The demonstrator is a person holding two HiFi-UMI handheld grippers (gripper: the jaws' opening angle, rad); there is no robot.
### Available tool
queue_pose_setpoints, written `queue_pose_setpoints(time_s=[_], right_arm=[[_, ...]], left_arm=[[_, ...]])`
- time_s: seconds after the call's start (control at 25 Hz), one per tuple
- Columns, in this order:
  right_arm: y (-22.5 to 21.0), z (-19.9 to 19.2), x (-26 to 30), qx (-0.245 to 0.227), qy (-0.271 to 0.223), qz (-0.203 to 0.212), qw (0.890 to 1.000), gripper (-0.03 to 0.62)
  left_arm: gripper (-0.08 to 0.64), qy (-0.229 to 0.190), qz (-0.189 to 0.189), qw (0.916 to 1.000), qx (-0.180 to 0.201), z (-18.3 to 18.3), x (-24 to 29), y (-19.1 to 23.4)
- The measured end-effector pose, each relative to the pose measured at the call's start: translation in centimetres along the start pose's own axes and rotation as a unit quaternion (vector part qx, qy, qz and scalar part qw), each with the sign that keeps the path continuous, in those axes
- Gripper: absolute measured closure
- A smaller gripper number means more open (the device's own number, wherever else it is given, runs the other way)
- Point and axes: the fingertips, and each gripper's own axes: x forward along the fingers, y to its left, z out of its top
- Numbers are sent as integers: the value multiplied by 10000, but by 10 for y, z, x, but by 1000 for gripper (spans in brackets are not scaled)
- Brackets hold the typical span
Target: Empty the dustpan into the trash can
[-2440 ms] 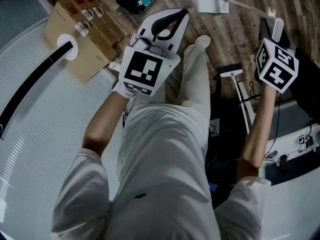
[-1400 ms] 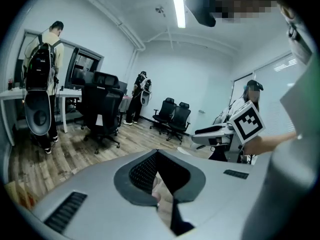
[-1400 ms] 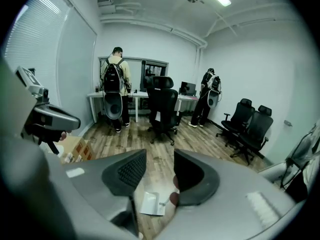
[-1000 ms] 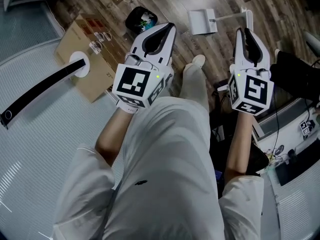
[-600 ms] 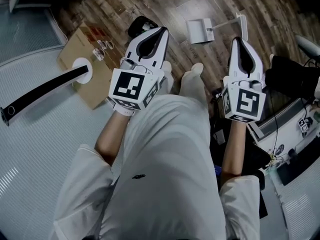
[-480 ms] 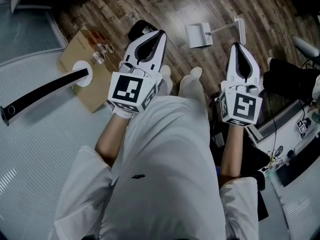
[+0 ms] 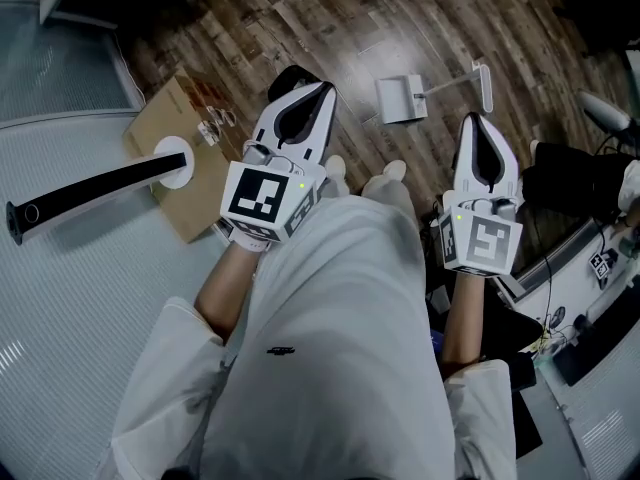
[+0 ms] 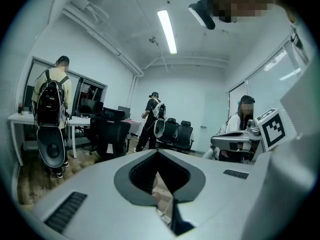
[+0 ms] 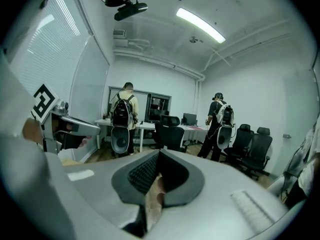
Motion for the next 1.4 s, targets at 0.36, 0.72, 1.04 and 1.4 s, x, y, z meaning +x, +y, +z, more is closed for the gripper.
queue_pose_setpoints(time_s=[0.36,0.72,1.04,1.4], right_arm=[[12,19,-16,130,-171,8,9998,580],[25,18,-34,76,-257,-85,9996,580],[15,8,-46,148,-659,-540,9963,580],[25,21,-40,311,-509,-298,9978,581]], left_arm=[[554,-323,0,9993,177,34,-25,9],[554,-454,-121,9985,290,38,-45,4],[554,-461,-209,9984,267,44,-38,7],[554,-465,-241,9984,228,39,-48,7]])
